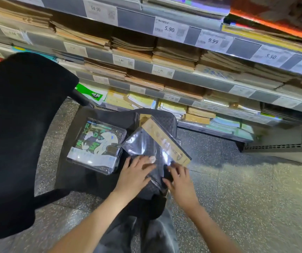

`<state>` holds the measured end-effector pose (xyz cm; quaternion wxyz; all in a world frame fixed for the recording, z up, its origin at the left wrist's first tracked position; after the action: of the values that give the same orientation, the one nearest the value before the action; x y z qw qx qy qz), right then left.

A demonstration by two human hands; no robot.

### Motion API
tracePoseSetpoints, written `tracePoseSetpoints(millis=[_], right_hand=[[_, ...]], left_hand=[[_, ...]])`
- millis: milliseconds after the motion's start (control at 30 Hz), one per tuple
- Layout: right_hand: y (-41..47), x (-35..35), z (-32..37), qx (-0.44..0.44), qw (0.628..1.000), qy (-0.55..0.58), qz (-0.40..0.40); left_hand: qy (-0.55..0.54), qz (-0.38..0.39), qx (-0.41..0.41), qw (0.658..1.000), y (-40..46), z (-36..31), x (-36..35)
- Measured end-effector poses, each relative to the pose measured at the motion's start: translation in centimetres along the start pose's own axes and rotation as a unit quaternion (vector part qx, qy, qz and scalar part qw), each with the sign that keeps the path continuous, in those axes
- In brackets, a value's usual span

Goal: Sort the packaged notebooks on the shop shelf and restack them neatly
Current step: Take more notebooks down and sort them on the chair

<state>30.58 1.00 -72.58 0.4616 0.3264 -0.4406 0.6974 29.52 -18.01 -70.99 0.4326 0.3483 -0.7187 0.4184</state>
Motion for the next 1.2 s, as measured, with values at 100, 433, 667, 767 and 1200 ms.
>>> tracePoseSetpoints(millis=[100,433,667,767,1200], right_hand=[[1.9,0.7,-0.5,-0.091,0.994,0.063,-0.024],[2.7,0.3,-1.6,-0.331,0.856,0.396,-0.005],[3.7,0.6,-1.5,-0.328,0.86,0.39,-0.017],[4.3,1.6,-1.4,-0.326,0.848,0.416,-0.029],[11.1,4.4,-0.1,-0.103,0.971,0.204,0.064]], left_hand=[[0.01,-0.043,0.035,0.998,1.6,0.3,1.4],[0.016,-0.014,0.139,0.99,6.8,3.7,3.8],[-0.144,0.001,0.168,0.975,9.1,2.3,3.8],[-0.21,-0.045,0.207,0.954,8.4,1.2,4.5],[-0.535,-0.054,0.388,0.749,0.1,-4.9,-0.2]])
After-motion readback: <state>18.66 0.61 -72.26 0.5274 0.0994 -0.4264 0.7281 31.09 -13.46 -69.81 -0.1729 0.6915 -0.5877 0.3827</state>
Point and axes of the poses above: each hand's wrist, its own y-axis towards the middle knuckle, its own x-axis out of the back of the hand, z = x × y, the point moved 1 cm from there along y, towards the middle knuckle, and after that the axes turned 3 degrees about -x, right-handed, at the moved point
